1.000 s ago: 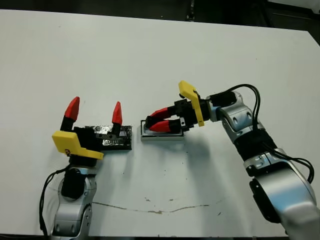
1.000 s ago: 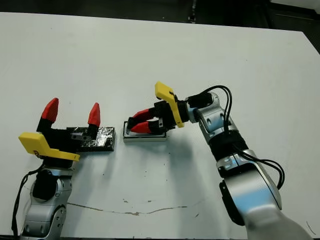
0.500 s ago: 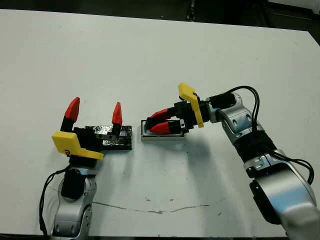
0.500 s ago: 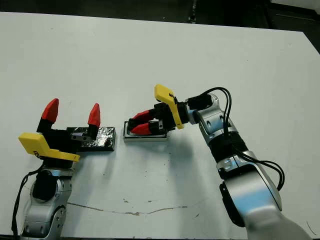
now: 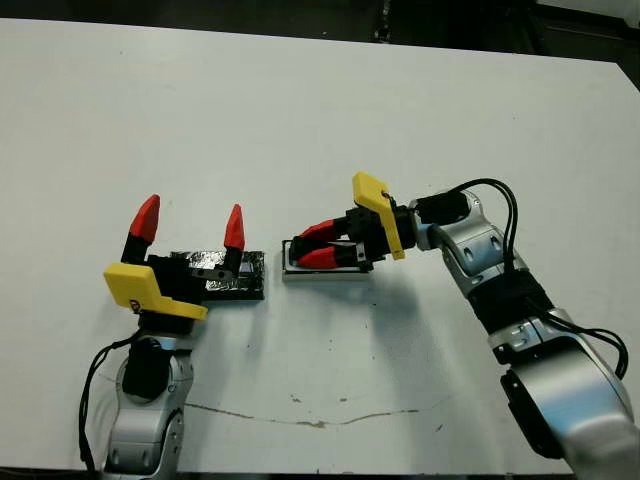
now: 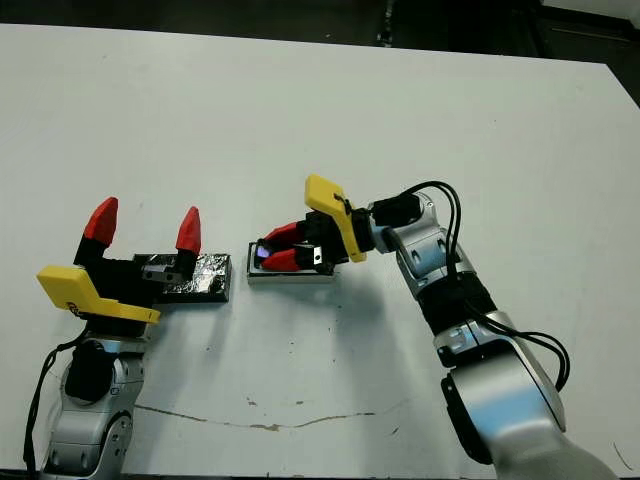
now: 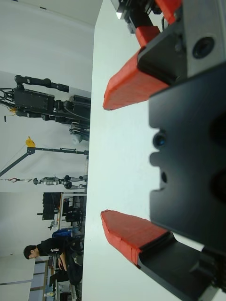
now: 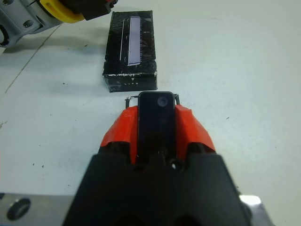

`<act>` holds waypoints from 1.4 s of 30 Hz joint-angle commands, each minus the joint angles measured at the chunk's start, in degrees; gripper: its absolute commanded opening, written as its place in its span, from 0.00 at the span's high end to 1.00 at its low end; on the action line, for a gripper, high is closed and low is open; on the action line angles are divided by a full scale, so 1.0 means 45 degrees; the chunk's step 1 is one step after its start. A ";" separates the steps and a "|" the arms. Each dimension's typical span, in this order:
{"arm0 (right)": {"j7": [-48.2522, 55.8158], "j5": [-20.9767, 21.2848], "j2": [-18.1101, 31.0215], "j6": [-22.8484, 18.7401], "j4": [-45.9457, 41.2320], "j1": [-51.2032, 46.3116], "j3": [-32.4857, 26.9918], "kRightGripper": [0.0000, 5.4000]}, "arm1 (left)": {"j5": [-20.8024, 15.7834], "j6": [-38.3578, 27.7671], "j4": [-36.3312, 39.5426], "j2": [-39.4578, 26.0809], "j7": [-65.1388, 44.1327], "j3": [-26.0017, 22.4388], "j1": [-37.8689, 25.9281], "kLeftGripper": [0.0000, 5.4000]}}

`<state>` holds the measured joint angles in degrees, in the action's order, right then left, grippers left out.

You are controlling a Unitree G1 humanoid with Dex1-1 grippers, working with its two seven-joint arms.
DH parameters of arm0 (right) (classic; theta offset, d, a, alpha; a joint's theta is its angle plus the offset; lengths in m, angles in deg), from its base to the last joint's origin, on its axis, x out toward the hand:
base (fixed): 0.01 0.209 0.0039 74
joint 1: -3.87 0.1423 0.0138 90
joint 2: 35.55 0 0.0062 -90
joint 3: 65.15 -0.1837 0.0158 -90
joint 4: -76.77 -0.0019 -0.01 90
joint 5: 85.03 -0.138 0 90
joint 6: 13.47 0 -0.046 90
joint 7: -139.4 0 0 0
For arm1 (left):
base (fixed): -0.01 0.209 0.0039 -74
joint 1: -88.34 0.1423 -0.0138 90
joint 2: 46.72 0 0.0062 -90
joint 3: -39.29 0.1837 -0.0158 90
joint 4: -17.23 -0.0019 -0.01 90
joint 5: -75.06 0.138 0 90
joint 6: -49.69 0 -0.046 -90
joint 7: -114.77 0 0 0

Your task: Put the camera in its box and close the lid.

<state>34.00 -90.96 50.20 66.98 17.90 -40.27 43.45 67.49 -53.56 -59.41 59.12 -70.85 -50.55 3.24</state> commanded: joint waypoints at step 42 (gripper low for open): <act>-0.6478 -0.3525 0.1974 -0.2353 -1.0248 -0.7923 -0.6379 0.02 | -0.0001 -0.0044 -0.0211 -0.0054 -0.0154 -0.0031 0.0033 0.00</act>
<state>7.02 -106.01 59.92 55.21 -26.27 -72.32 16.32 67.22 -53.97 -60.04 59.16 -71.36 -50.61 2.78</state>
